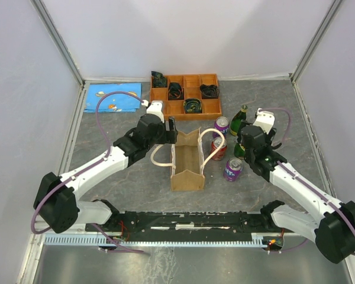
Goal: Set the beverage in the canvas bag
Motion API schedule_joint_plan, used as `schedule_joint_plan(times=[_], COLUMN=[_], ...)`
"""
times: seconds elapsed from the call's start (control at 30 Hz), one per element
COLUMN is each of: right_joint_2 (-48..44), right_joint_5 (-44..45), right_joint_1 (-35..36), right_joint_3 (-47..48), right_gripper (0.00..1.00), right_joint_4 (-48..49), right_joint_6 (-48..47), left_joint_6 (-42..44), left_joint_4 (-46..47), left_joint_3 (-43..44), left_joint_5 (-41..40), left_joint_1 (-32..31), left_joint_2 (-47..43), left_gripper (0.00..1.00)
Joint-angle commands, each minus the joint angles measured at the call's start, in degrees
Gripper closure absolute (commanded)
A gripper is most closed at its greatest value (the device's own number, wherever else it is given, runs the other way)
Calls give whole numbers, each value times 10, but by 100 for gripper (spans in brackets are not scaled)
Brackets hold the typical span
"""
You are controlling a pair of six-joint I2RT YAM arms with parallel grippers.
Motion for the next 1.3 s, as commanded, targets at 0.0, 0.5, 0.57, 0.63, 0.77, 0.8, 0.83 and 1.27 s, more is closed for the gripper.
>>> schedule_joint_plan(times=[0.0, 0.5, 0.57, 0.63, 0.77, 0.8, 0.83, 1.27], right_joint_2=[6, -17, -16, -12, 0, 1, 1, -38], right_joint_5=[23, 61, 63, 65, 61, 57, 53, 25], right_joint_1=[3, 4, 4, 4, 4, 4, 4, 4], right_joint_3=[-8, -54, -58, -62, -68, -69, -69, -14], right_gripper=[15, 21, 22, 22, 34, 40, 48, 100], right_joint_4=[46, 65, 70, 79, 94, 98, 99, 23], right_joint_6=[3, 29, 29, 31, 37, 39, 42, 29], left_joint_6=[28, 33, 36, 37, 40, 41, 42, 28], left_joint_4=[30, 17, 17, 17, 16, 16, 16, 4], left_joint_3=[7, -3, -4, -4, -4, -4, -4, 6], left_joint_5=[10, 22, 24, 26, 28, 30, 30, 34], left_joint_1=[1, 1, 1, 1, 1, 1, 1, 2], left_joint_2=[5, -4, -5, -3, -1, -1, -1, 0], left_gripper=[13, 13, 13, 13, 13, 13, 13, 13])
